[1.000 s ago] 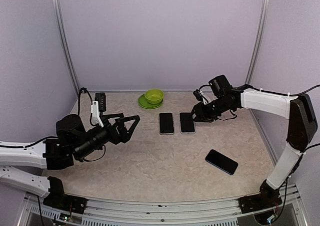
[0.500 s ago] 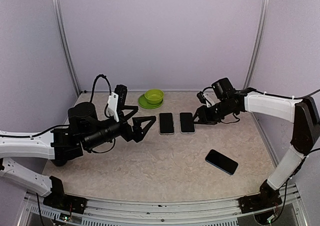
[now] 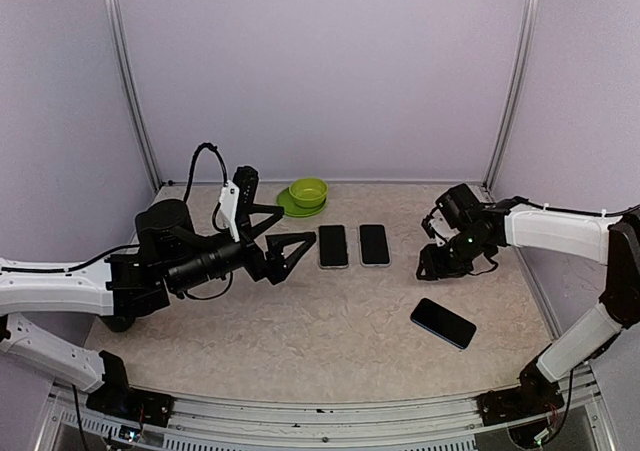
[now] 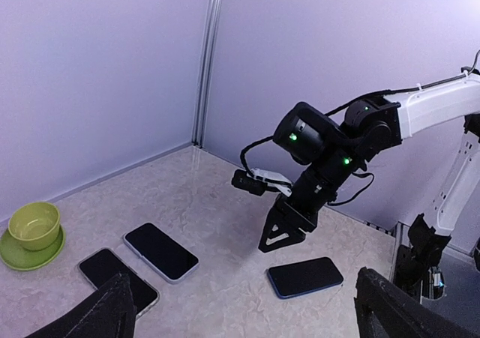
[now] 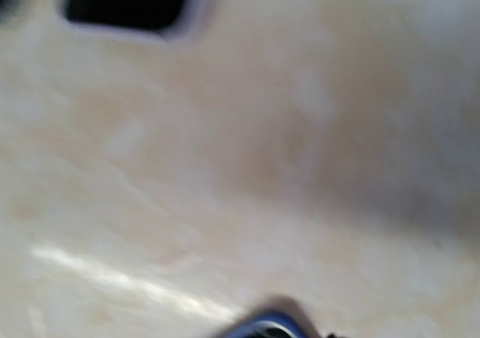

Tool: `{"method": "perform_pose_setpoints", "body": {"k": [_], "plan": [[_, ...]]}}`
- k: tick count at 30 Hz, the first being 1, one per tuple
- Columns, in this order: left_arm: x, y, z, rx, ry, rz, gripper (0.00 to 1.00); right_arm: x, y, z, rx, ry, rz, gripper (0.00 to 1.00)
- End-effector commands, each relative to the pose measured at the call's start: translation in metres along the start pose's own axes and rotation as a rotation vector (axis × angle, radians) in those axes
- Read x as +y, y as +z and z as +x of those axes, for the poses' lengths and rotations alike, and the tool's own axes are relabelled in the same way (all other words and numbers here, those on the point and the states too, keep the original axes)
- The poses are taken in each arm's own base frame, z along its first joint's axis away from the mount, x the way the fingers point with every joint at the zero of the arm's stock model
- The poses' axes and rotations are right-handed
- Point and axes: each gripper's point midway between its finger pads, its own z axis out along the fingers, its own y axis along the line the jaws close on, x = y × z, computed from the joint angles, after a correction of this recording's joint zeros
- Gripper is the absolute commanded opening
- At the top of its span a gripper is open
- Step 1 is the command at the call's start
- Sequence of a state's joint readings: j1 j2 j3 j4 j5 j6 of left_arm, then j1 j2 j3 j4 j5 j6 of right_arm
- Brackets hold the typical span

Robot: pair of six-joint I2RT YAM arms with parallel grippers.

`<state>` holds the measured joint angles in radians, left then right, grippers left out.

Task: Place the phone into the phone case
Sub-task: Adjust the phone at the center of the board.

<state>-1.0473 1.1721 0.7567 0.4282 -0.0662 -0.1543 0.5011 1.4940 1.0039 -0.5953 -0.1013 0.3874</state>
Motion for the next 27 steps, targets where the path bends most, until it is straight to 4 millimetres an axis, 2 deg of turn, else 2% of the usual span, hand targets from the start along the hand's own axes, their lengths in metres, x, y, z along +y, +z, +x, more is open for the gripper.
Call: {"method": "perform_pose_setpoints", "body": {"k": [1, 4, 7, 8, 9, 10, 11, 16, 17, 19, 23, 27], "plan": [[-0.002, -0.003, 0.008, -0.003, -0.006, 0.039, 0.99, -0.022, 0.000, 0.023, 0.050, 0.000, 0.112, 0.49], [-0.003, -0.003, 0.012, 0.006, -0.014, 0.048, 0.99, -0.032, 0.004, 0.033, 0.079, -0.006, 0.156, 0.52], [0.000, -0.004, 0.014, 0.009, -0.030, 0.040, 0.99, -0.028, 0.008, 0.043, 0.098, -0.016, 0.121, 0.58], [0.003, -0.005, 0.016, 0.010, -0.040, 0.035, 0.99, -0.023, 0.008, 0.046, 0.103, -0.020, 0.097, 0.66], [0.000, -0.006, 0.019, 0.019, -0.050, 0.055, 0.99, -0.021, 0.008, 0.048, 0.105, -0.029, 0.087, 0.69], [0.000, -0.008, 0.020, 0.021, -0.061, 0.063, 0.99, -0.018, 0.008, 0.050, 0.106, -0.037, 0.082, 0.79], [0.000, -0.010, 0.023, 0.023, -0.067, 0.067, 0.99, -0.017, 0.008, 0.051, 0.106, -0.047, 0.081, 0.82], [0.010, -0.018, 0.033, 0.040, -0.110, 0.031, 0.99, -0.001, 0.009, 0.057, 0.114, -0.121, 0.072, 0.86], [0.013, -0.020, 0.034, 0.043, -0.124, 0.017, 0.99, 0.002, 0.011, 0.060, 0.121, -0.137, 0.074, 0.98], [0.019, -0.025, 0.041, 0.055, -0.152, -0.002, 0.99, 0.007, 0.015, 0.068, 0.146, -0.169, 0.081, 1.00], [0.043, -0.038, 0.045, 0.049, -0.207, -0.100, 0.99, 0.003, 0.025, 0.080, 0.189, -0.201, 0.136, 1.00], [0.057, -0.050, 0.044, 0.033, -0.246, -0.159, 0.99, 0.002, 0.032, 0.087, 0.219, -0.212, 0.154, 1.00]]}}
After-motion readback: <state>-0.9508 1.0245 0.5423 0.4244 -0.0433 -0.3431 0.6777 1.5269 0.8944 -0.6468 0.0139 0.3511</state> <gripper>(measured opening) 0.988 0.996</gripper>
